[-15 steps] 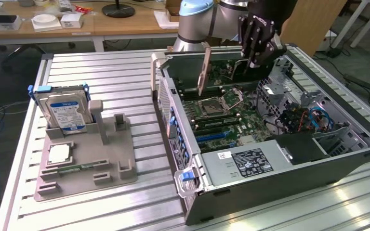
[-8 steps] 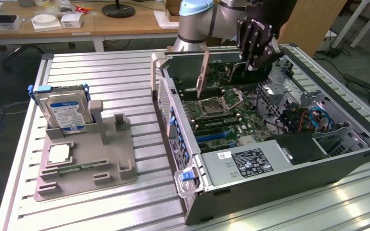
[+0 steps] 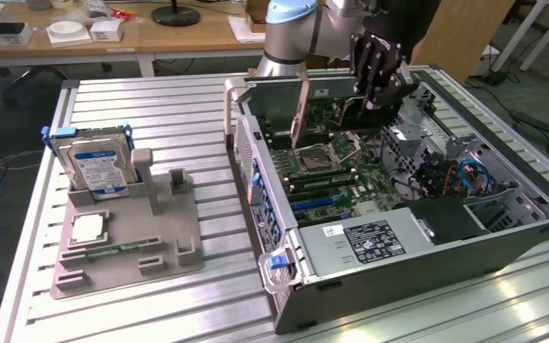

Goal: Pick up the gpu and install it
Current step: 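Insert the gpu into the slot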

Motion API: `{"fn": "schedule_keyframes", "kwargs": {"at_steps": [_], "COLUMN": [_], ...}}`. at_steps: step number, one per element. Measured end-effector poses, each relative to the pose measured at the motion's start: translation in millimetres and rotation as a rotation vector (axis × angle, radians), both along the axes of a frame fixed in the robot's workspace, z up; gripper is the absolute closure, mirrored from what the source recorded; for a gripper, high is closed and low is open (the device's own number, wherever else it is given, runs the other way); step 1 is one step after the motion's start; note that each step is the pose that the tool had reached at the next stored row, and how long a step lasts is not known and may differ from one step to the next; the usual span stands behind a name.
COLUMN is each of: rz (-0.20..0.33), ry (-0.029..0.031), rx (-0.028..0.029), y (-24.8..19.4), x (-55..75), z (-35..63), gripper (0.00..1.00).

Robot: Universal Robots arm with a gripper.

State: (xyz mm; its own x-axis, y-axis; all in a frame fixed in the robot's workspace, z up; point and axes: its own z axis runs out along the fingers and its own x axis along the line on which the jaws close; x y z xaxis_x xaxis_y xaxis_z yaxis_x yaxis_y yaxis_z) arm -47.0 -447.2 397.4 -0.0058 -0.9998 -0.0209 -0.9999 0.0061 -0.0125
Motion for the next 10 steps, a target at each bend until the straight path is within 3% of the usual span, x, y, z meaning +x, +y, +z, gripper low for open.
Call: {"fn": "schedule_keyframes", "kwargs": {"at_steps": [4,10], "rz": [0.0,0.0], "ry": [0.0007,0.0012], "rx": [-0.0034,-0.0034], "y": [0.0,0.0], "x": [0.0,0.0], "z": [-2.6,-7.8], "gripper": [0.73,0.73]}}
